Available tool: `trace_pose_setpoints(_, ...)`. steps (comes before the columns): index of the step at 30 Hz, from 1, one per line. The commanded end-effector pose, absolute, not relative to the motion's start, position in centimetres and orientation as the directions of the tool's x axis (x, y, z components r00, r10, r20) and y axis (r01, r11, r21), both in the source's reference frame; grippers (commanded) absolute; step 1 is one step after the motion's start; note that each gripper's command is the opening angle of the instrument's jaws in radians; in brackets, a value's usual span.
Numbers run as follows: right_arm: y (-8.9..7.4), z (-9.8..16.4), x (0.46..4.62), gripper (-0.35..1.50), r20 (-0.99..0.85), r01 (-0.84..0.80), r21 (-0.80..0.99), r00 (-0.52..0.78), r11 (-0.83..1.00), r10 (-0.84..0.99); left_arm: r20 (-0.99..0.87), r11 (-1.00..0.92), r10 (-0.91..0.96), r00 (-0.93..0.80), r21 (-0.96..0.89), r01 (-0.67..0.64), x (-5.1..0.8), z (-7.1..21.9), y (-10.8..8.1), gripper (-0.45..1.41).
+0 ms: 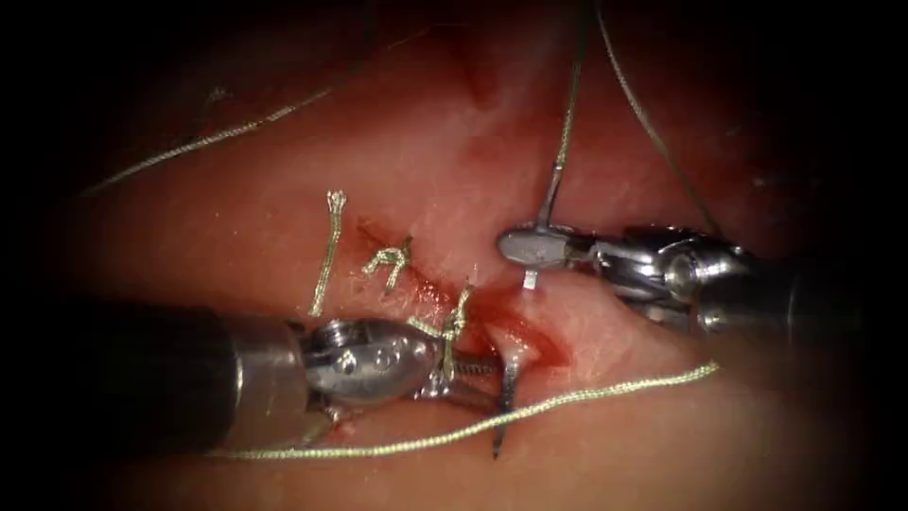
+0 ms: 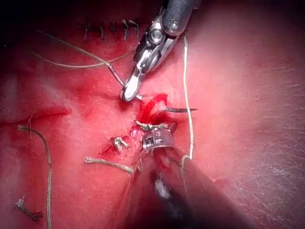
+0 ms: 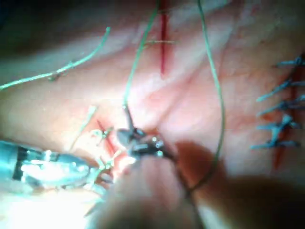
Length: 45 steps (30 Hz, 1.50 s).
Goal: Wound Closure
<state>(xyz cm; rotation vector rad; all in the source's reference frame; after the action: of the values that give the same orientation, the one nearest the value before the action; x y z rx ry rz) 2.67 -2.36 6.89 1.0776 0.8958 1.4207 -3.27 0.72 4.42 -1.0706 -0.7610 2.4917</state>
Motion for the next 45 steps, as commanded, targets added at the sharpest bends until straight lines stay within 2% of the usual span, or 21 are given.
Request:
trace_pose_setpoints(1,-2.39,6.92,2.76,-0.35,0.133,-0.303,0.945,0.006,-0.125,0.991,-0.570,-0.806,0.482,-0.666,-0.586,-0.081,-3.32,4.48,0.71,0.22)
trace_pose_setpoints(7,-2.44,6.89,2.77,-0.35,0.194,-0.286,0.939,-0.016,-0.191,0.981,-0.570,-0.806,0.482,-0.666,-0.587,-0.081,-3.32,4.48,0.71,0.22)
trace_pose_setpoints(15,-2.66,6.82,2.82,-0.35,0.281,-0.229,0.937,0.039,-0.265,0.959,-0.572,-0.806,0.480,-0.665,-0.586,-0.078,-3.34,4.42,0.71,0.22)
trace_pose_setpoints(27,-2.98,6.56,2.85,-0.35,0.287,-0.172,0.947,0.062,-0.273,0.956,-0.622,-0.839,0.415,-0.664,-0.544,-0.015,-3.30,4.21,0.71,0.27)
trace_pose_setpoints(28,-2.98,6.56,2.85,-0.25,0.285,-0.159,0.949,0.055,-0.274,0.957,-0.629,-0.844,0.405,-0.664,-0.536,-0.007,-3.30,4.20,0.71,0.29)
trace_pose_setpoints(30,-2.96,6.56,2.84,0.39,0.289,-0.145,0.949,0.039,-0.280,0.957,-0.649,-0.858,0.375,-0.662,-0.513,0.016,-3.28,4.19,0.71,0.31)
trace_pose_setpoints(31,-2.94,6.57,2.84,0.81,0.220,-0.137,0.967,0.036,-0.213,0.975,-0.655,-0.863,0.365,-0.661,-0.505,0.024,-3.28,4.18,0.71,0.32)
trace_pose_setpoints(33,-2.87,6.58,2.84,1.16,0.079,-0.148,0.986,0.016,-0.075,0.997,-0.678,-0.880,0.324,-0.660,-0.473,0.053,-3.28,4.17,0.71,0.36)
trace_pose_setpoints(34,-2.76,6.60,2.84,1.26,-0.128,-0.186,0.975,-0.007,0.124,0.992,-0.697,-0.894,0.288,-0.656,-0.442,0.078,-3.28,4.15,0.70,0.36)
trace_pose_setpoints(35,-2.71,6.61,2.83,1.28,-0.185,-0.204,0.963,-0.014,0.179,0.983,-0.708,-0.901,0.267,-0.653,-0.425,0.092,-3.28,4.15,0.70,0.37)
trace_pose_setpoints(36,-2.58,6.62,2.78,1.28,-0.389,-0.258,0.891,-0.008,0.374,0.921,-0.722,-0.906,0.241,-0.648,-0.406,0.116,-3.27,4.13,0.70,0.37)
trace_pose_setpoints(37,-2.52,6.62,2.76,1.28,-0.460,-0.281,0.852,0.000,0.441,0.888,-0.733,-0.911,0.220,-0.643,-0.391,0.134,-3.26,4.12,0.71,0.37)
trace_pose_setpoints(40,-2.25,6.61,2.62,1.30,-0.530,-0.356,0.794,-0.008,0.493,0.848,-0.790,-0.936,0.079,-0.608,-0.269,0.228,-3.23,4.10,0.73,0.39)
trace_pose_setpoints(45,-2.08,6.59,2.42,1.30,-0.550,-0.369,0.773,0.014,0.516,0.835,-0.830,-0.934,-0.108,-0.548,-0.104,0.342,-3.21,4.06,0.73,0.39)
